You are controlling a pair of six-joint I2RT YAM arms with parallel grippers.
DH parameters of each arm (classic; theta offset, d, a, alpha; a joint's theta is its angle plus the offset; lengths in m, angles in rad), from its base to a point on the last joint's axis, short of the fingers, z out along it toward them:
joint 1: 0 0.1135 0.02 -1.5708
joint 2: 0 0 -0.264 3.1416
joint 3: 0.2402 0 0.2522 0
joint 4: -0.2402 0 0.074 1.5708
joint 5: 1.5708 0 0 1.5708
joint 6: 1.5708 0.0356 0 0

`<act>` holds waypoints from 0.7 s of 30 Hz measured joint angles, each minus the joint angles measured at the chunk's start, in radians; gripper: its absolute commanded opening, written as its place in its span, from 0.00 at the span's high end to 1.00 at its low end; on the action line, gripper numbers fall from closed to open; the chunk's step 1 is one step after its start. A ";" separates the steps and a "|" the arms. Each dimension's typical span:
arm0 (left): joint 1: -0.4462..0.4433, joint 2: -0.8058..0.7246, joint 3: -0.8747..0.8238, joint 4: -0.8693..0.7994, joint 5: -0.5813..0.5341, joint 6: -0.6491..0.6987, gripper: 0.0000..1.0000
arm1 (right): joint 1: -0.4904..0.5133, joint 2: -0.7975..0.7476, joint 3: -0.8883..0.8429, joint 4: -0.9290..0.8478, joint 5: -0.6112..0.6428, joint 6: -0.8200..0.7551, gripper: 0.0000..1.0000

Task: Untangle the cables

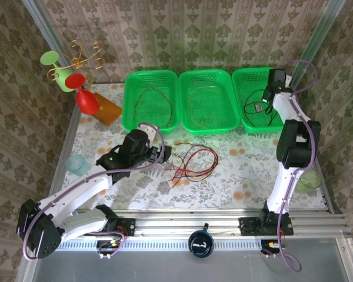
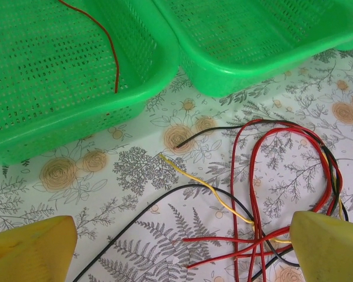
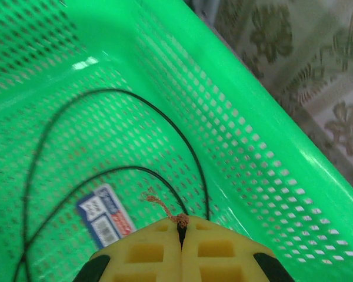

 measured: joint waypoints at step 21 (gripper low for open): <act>-0.031 0.000 -0.013 0.000 -0.019 -0.023 0.06 | -0.014 0.134 0.116 -0.219 -0.136 0.038 0.43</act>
